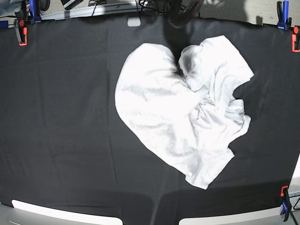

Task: Layout the t-shirt on the table in an organized manner, then fold the t-shirt properly
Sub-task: 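Reach both grippers down and grasp the crumpled grey t-shirt, then drag the shirt with the right gripper away from the left gripper, spreading it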

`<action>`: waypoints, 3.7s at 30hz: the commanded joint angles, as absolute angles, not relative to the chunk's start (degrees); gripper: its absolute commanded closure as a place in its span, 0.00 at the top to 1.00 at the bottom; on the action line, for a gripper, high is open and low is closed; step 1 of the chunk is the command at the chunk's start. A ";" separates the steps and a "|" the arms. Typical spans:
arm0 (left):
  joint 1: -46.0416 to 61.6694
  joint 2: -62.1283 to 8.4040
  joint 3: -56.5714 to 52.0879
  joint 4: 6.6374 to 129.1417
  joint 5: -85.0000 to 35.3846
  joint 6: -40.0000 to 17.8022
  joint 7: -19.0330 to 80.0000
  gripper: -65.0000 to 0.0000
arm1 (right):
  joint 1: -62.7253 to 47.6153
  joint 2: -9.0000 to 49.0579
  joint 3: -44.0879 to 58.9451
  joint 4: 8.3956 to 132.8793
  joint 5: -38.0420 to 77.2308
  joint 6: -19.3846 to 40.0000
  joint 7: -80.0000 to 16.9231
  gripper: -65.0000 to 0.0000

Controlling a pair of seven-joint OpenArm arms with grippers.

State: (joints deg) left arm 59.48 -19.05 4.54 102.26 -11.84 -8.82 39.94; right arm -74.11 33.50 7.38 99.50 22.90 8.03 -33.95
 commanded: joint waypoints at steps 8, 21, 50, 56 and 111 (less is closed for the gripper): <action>61.06 -19.25 4.43 122.13 -6.00 -8.80 42.00 0.33 | -75.00 33.98 16.56 110.39 23.16 9.26 -37.17 0.61; 54.87 -19.22 4.43 135.00 -0.03 -8.16 42.04 0.33 | -75.00 34.00 28.03 124.40 23.11 9.23 -31.88 0.61; 15.57 -19.07 4.43 128.64 -0.47 -8.14 35.29 0.33 | -16.99 15.46 26.65 123.39 23.22 13.63 -38.50 0.61; 16.01 -19.07 4.45 115.96 -0.64 -8.10 34.65 0.33 | -16.19 14.22 17.45 116.29 23.18 14.70 -38.89 0.61; 16.21 -19.07 4.45 114.30 -0.64 -8.12 34.48 0.33 | -19.53 13.76 3.81 96.53 -7.75 8.21 -40.38 0.00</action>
